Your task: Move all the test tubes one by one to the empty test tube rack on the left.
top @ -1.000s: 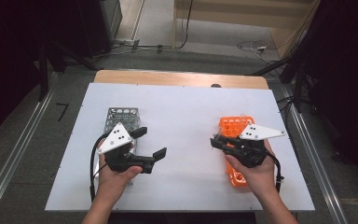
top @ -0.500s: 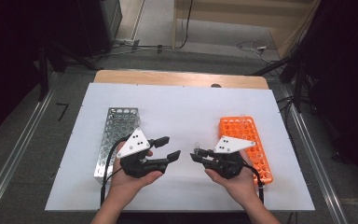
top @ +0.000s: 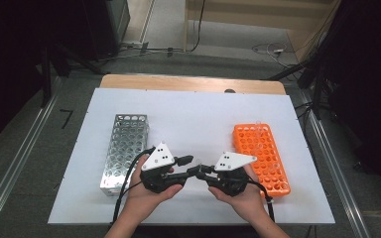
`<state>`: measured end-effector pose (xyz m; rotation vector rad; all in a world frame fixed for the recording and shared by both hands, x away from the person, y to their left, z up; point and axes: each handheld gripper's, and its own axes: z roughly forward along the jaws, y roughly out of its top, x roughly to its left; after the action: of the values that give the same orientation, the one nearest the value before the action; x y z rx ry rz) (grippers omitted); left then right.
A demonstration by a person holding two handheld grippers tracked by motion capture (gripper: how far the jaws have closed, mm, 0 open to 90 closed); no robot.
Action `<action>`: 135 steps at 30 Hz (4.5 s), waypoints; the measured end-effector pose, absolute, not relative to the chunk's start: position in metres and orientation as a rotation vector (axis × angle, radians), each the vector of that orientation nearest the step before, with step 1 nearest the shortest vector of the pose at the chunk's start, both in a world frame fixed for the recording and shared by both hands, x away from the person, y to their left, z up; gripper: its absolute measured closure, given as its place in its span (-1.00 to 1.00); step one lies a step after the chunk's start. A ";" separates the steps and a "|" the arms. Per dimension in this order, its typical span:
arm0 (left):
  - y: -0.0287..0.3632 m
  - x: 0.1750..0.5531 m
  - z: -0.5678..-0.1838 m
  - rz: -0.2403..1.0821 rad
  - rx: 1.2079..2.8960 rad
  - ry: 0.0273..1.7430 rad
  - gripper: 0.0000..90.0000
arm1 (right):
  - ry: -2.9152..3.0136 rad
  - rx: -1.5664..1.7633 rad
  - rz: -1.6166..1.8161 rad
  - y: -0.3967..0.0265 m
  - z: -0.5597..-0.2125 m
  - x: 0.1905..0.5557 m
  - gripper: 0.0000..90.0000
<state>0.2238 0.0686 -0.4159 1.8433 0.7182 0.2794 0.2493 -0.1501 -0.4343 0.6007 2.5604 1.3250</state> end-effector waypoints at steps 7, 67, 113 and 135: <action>0.065 0.225 -0.420 0.270 1.871 0.727 0.61 | 2.571 0.566 1.308 -0.145 -0.437 0.246 0.65; 0.172 0.294 -0.389 0.549 1.737 1.036 0.70 | 2.379 0.781 1.507 -0.243 -0.452 0.234 -1.00; 0.189 0.358 -0.426 0.701 1.704 1.292 0.70 | 2.399 0.769 1.500 -0.239 -0.456 0.235 -1.00; 0.191 0.349 -0.420 0.599 1.667 1.319 -0.11 | 2.395 0.773 1.498 -0.240 -0.455 0.236 -1.00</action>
<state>0.3490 0.1908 -0.4201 1.6673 1.3195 0.5990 0.2358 -0.2396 -0.4552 0.7726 2.3952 1.4980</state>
